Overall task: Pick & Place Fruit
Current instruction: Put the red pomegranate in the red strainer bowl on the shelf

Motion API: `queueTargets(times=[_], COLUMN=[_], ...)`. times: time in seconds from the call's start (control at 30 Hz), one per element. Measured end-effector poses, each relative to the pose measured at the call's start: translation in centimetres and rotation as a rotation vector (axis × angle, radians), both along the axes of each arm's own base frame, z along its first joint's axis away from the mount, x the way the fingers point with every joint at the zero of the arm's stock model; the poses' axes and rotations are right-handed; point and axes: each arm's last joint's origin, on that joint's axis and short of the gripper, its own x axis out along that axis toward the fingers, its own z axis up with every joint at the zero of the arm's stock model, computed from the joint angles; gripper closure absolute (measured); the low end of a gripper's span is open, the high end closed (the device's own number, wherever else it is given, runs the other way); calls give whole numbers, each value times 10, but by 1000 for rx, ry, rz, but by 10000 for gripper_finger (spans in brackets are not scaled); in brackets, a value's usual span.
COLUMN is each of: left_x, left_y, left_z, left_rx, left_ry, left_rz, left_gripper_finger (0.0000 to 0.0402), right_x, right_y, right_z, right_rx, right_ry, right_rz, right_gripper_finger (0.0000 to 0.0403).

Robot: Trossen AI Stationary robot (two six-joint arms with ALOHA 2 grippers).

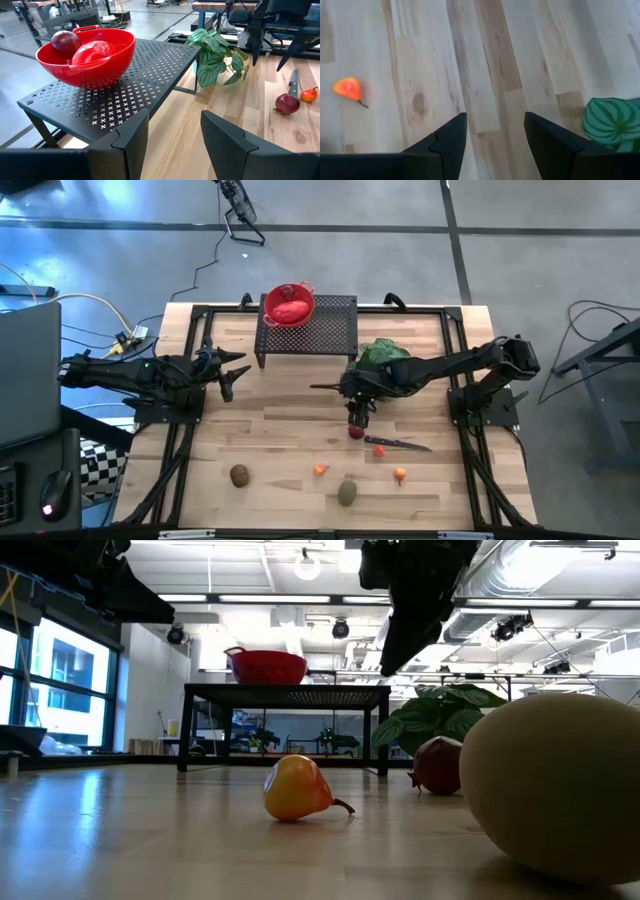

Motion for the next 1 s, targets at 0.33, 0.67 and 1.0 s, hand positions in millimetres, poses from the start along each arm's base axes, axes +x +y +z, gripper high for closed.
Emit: queueTargets(times=[0.33,0.67,1.0], left_x=[0,0,0], left_y=[0,0,0], left_z=[0,0,0], left_rx=[0,3,4], left_ry=[0,2,2], left_rz=[0,-1,-1], left_gripper_finger=[227,227,227], right_x=[1,-7,-16], right_y=[-1,11,35], right_z=[-7,-19,-46], right_rx=[-46,81,90], right_ry=[48,116,88], right_rz=[32,121,106], right_gripper_finger=[189,129,134])
